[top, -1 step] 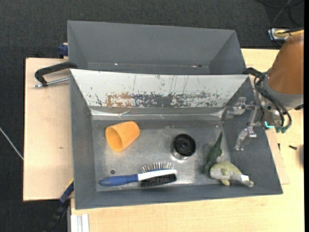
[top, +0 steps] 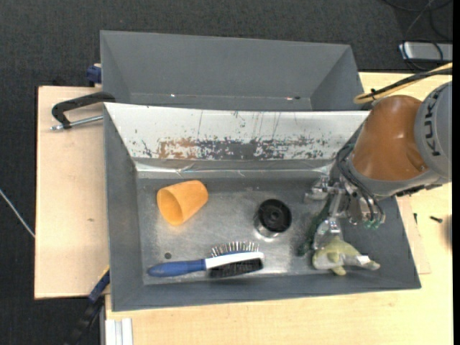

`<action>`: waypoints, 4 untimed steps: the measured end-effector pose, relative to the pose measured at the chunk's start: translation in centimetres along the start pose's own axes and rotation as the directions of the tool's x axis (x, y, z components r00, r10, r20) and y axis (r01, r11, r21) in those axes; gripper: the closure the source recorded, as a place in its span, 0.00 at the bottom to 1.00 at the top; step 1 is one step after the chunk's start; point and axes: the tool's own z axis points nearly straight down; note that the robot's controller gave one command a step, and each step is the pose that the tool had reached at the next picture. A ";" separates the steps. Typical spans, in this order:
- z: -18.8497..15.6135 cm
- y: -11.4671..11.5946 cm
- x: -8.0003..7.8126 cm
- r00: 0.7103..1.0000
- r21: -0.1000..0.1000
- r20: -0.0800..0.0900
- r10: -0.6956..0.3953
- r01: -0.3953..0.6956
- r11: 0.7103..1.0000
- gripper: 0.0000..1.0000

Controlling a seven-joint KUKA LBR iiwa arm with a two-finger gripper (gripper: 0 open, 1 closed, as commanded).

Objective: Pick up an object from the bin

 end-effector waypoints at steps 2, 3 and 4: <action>0.3 13.1 -4.7 0.996 0.001 0.026 0.084 -0.084 0.996 1.00; -13.0 14.0 -2.8 0.989 0.005 0.019 -0.145 0.145 0.989 1.00; -12.6 14.0 -2.7 0.989 0.005 0.012 -0.145 0.145 0.989 0.00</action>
Offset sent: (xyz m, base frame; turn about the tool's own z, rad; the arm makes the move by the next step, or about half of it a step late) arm 0.0469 0.1289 -0.0071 0.0843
